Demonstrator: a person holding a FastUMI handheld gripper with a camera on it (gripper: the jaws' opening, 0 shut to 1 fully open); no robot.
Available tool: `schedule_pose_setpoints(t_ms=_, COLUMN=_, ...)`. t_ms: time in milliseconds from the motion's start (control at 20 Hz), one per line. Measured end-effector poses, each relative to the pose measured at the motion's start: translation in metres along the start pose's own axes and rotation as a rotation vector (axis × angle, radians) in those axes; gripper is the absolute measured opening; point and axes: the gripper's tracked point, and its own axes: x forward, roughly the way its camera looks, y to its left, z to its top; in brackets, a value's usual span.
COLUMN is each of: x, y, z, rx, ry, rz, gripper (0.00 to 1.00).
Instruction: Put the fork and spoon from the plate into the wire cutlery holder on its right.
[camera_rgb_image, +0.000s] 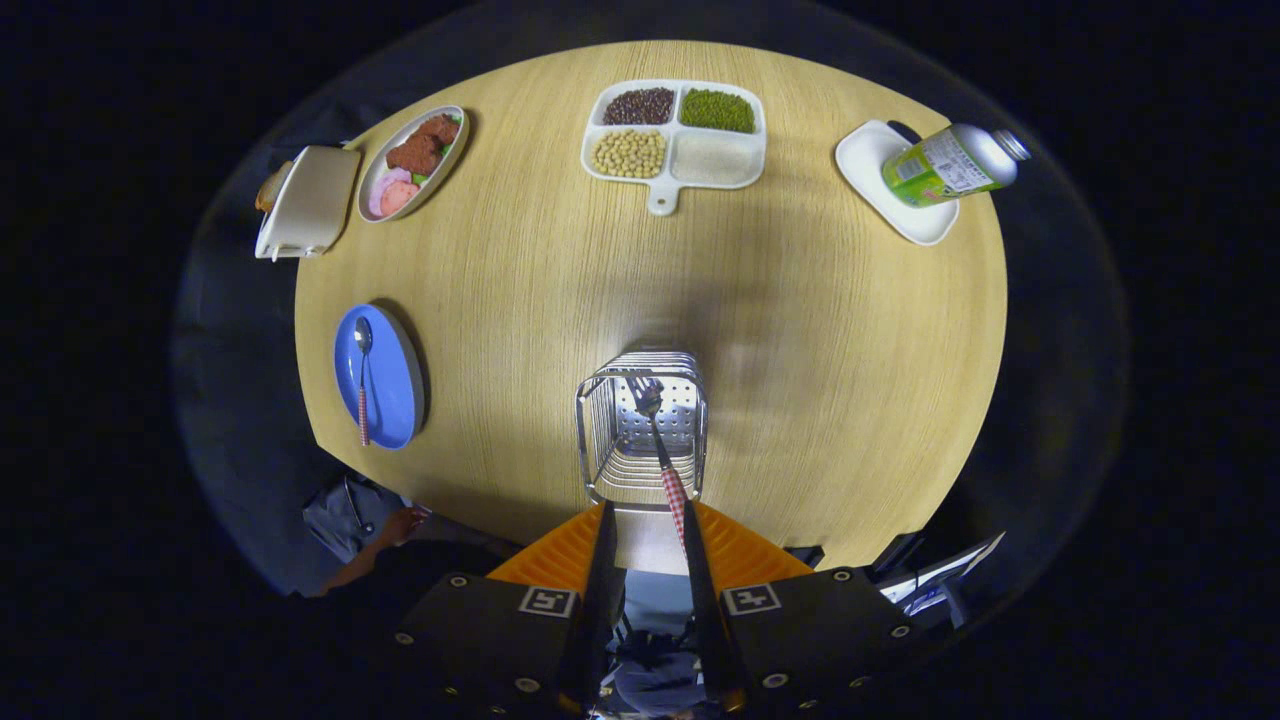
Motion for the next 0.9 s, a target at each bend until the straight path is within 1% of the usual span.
schedule_pose_setpoints(t_ms=100, x=-0.016, y=0.007, z=0.001, rx=0.011, ry=-0.105, rz=-0.003, gripper=0.42)
schedule_pose_setpoints(t_ms=150, x=-0.023, y=0.012, z=0.001, rx=0.022, ry=-0.160, rz=0.006, gripper=0.46)
schedule_pose_setpoints(t_ms=250, x=-0.035, y=0.023, z=0.006, rx=0.037, ry=-0.282, rz=0.020, gripper=0.60)
schedule_pose_setpoints(t_ms=350, x=-0.051, y=0.031, z=0.016, rx=0.034, ry=-0.422, rz=0.008, gripper=0.81)
schedule_pose_setpoints(t_ms=450, x=-0.069, y=0.039, z=0.023, rx=0.052, ry=-0.560, rz=-0.006, gripper=0.93)
schedule_pose_setpoints(t_ms=600, x=-0.101, y=0.056, z=0.031, rx=0.070, ry=-0.763, rz=-0.012, gripper=0.97)
schedule_pose_setpoints(t_ms=900, x=-0.170, y=0.074, z=0.048, rx=0.063, ry=-1.220, rz=-0.113, gripper=0.97)
